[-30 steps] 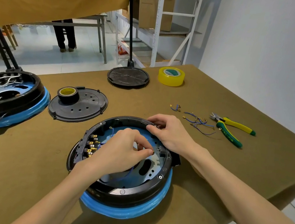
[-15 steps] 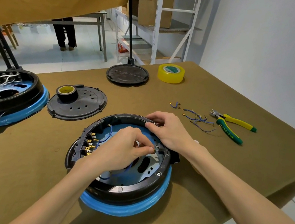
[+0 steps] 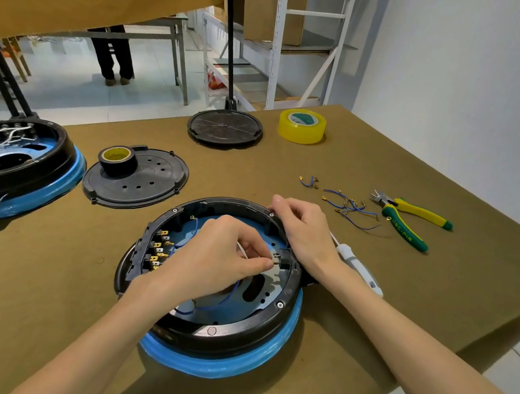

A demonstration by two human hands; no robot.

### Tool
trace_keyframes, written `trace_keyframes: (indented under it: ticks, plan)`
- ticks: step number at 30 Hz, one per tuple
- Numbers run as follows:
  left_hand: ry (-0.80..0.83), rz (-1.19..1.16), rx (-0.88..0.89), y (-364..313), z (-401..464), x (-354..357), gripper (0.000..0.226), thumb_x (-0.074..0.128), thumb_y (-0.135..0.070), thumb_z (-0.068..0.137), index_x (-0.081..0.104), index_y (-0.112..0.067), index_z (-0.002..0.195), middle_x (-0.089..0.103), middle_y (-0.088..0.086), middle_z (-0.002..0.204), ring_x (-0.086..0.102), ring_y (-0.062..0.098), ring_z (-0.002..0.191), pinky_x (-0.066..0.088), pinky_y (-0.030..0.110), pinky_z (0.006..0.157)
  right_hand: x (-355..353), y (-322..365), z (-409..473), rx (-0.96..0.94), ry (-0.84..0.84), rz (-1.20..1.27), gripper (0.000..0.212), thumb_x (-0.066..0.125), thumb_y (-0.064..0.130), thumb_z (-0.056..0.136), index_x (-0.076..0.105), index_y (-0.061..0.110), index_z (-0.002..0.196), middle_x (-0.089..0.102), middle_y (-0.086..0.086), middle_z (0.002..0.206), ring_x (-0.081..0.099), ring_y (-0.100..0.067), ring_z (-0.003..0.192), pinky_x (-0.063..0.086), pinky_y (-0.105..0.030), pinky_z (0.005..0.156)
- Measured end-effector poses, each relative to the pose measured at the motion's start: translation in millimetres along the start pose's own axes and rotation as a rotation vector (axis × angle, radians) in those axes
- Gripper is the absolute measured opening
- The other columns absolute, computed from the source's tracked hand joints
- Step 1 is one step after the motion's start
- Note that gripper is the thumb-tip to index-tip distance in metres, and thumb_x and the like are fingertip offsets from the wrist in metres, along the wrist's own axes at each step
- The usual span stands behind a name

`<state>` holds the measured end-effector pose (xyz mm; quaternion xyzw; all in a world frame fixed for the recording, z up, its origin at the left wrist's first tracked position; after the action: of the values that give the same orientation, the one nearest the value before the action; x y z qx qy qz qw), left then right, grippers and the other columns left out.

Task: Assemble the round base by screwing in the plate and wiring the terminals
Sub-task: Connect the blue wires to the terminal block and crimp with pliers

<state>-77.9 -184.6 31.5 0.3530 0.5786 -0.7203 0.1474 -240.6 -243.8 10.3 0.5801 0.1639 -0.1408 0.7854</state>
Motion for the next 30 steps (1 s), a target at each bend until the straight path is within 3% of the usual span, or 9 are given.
trace_keyframes:
  ticks: [1,4,9,15,21,30]
  plan:
    - [0.007,0.005,0.001,0,0,-1,0.006,0.080,-0.032,0.089,0.081,-0.029,0.084,0.070,-0.018,0.068,0.054,-0.002,0.049,0.040,0.009,0.051,-1,-1,-1,0.013,-0.010,-0.008,0.052,0.044,0.040,0.107,0.073,0.008,0.078,0.069,0.001,0.069,0.058,-0.012,0.065,0.045,-0.031,0.066]
    - [0.008,0.048,-0.011,2,0,0,0.011,0.078,-0.033,0.089,0.082,-0.028,0.081,0.073,-0.013,0.072,0.057,0.001,0.050,0.048,0.016,0.051,-4,-7,-3,0.058,-0.075,0.003,0.051,0.034,0.031,0.109,0.078,0.018,0.088,0.076,0.008,0.086,0.067,-0.001,0.080,0.045,-0.013,0.067]
    - [0.005,0.040,-0.027,6,3,3,0.012,0.080,-0.031,0.088,0.082,-0.028,0.077,0.074,-0.008,0.073,0.063,0.003,0.055,0.051,0.017,0.056,-1,-13,-3,0.105,-0.078,-0.075,0.046,0.032,0.024,0.109,0.074,0.015,0.092,0.073,0.001,0.093,0.064,-0.010,0.089,0.046,-0.026,0.073]
    - [-0.005,0.011,-0.008,5,5,4,0.007,0.082,-0.028,0.087,0.082,-0.027,0.080,0.070,-0.006,0.076,0.066,0.012,0.066,0.058,0.038,0.070,-1,-12,-1,0.111,-0.008,-0.130,0.044,0.032,0.023,0.108,0.071,0.017,0.089,0.071,-0.002,0.094,0.061,-0.014,0.089,0.047,-0.034,0.077]
    - [-0.045,0.051,0.012,-3,2,7,0.006,0.081,-0.027,0.088,0.083,-0.027,0.083,0.066,-0.011,0.074,0.062,0.009,0.069,0.055,0.031,0.068,-1,-10,-1,0.105,0.005,-0.157,0.045,0.032,0.021,0.107,0.071,0.012,0.087,0.070,-0.005,0.090,0.060,-0.020,0.089,0.047,-0.041,0.080]
    - [-0.063,0.064,0.020,-8,0,7,0.007,0.080,-0.023,0.089,0.082,-0.024,0.082,0.063,-0.011,0.074,0.057,0.007,0.065,0.049,0.025,0.064,-1,-5,-3,0.098,-0.002,-0.190,0.044,0.034,0.020,0.107,0.067,0.009,0.081,0.065,-0.005,0.081,0.054,-0.018,0.078,0.041,-0.037,0.070]
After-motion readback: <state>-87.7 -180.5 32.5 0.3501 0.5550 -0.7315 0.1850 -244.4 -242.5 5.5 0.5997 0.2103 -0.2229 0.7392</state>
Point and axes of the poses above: each hand's wrist, its own z-axis towards the middle knuckle, its own x-axis out of the palm, y = z × x, the point moved 3 cm from there along z, towards the middle knuckle
